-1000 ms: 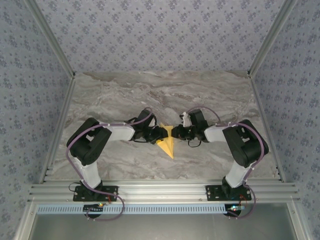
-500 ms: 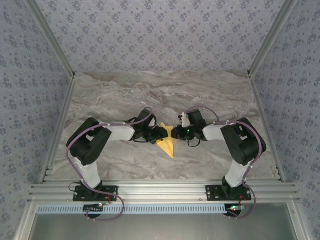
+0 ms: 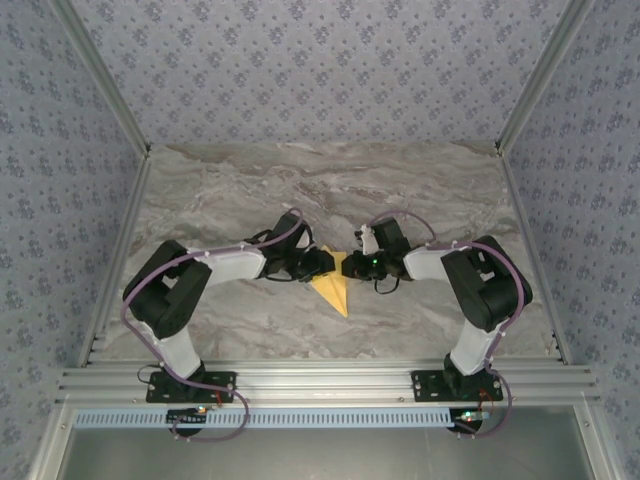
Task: Fold a paper plane with a square sheet of paper (fold left side to right side)
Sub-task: Fourth fold the wing at the center of the table.
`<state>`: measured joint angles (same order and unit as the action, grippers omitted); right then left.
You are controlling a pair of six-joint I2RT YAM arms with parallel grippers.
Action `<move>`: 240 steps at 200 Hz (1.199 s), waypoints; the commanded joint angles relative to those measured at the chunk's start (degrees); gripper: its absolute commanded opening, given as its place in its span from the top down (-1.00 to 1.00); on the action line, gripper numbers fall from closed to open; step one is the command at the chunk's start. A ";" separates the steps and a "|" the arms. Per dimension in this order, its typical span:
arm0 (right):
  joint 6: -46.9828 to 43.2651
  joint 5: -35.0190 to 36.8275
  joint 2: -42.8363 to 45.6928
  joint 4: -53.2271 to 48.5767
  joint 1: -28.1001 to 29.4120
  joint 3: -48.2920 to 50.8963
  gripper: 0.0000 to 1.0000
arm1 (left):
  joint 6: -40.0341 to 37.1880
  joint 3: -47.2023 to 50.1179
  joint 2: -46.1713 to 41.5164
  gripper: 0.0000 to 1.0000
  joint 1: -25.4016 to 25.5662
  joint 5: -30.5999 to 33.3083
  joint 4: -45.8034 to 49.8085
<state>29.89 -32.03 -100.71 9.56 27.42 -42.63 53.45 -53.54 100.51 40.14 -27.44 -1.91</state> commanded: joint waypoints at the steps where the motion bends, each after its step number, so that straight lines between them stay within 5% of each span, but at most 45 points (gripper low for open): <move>1: -2.02 3.85 -2.57 -5.76 1.06 0.12 0.76 | -1.76 -2.71 0.03 0.48 0.20 -1.42 1.03; 137: -3.79 5.61 -2.26 -8.77 1.84 -1.10 0.76 | -1.86 -4.85 9.00 0.59 0.25 -0.80 1.58; 240: -4.01 5.40 -2.39 -8.91 2.01 -1.16 0.76 | -0.25 0.46 1.16 0.60 -1.01 -0.11 -3.71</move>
<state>27.75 -29.32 -100.71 5.52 28.56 -44.53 53.08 -54.13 105.47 39.38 -28.84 -5.89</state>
